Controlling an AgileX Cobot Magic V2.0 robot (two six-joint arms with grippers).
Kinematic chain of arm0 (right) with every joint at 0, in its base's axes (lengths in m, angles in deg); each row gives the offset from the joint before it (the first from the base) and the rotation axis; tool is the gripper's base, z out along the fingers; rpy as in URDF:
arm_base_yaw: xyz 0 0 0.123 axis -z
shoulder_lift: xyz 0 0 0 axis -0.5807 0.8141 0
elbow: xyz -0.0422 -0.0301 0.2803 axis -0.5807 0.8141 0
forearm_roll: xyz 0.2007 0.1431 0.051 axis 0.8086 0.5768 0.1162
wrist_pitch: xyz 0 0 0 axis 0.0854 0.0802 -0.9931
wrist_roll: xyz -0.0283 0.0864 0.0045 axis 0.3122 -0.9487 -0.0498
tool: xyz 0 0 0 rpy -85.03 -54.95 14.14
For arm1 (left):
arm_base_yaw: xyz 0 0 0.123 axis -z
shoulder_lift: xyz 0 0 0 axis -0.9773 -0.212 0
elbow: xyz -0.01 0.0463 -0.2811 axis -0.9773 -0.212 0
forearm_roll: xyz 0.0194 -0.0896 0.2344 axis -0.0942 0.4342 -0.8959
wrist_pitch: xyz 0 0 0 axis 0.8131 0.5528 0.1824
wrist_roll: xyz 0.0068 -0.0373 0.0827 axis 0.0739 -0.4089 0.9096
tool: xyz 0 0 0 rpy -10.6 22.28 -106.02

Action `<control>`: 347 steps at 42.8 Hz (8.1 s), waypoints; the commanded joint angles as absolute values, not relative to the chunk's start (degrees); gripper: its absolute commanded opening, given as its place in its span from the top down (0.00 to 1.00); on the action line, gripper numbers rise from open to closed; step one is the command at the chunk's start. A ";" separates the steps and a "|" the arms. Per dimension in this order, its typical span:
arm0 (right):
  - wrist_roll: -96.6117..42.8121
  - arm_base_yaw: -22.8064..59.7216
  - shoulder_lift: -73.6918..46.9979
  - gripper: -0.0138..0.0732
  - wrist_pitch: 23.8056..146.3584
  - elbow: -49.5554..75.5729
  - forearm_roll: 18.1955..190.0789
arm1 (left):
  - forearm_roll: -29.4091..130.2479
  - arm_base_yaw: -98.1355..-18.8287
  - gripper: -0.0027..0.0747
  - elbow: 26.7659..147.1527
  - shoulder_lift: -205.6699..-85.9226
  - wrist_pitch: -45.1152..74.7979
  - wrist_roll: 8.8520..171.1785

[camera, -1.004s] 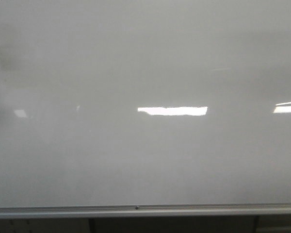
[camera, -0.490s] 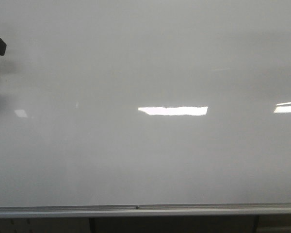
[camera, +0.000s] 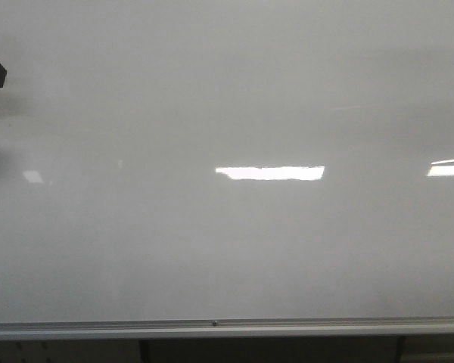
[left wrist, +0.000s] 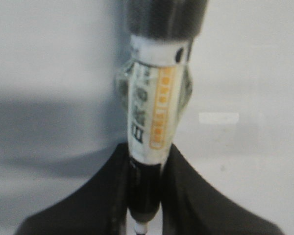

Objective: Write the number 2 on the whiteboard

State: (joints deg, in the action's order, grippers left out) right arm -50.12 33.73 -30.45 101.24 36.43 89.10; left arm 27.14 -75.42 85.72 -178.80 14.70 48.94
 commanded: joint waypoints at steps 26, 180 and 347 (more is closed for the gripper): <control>-49.93 33.95 -30.38 0.14 97.21 34.68 88.55 | 27.05 -65.32 0.94 94.67 -154.98 46.71 61.49; -16.17 7.71 -3.00 0.78 133.04 -1.93 105.36 | 35.24 -44.05 0.37 103.52 -154.05 61.55 74.39; -8.88 25.89 -12.49 0.78 119.96 16.76 114.03 | 37.47 -50.42 0.37 88.16 -140.83 50.11 77.03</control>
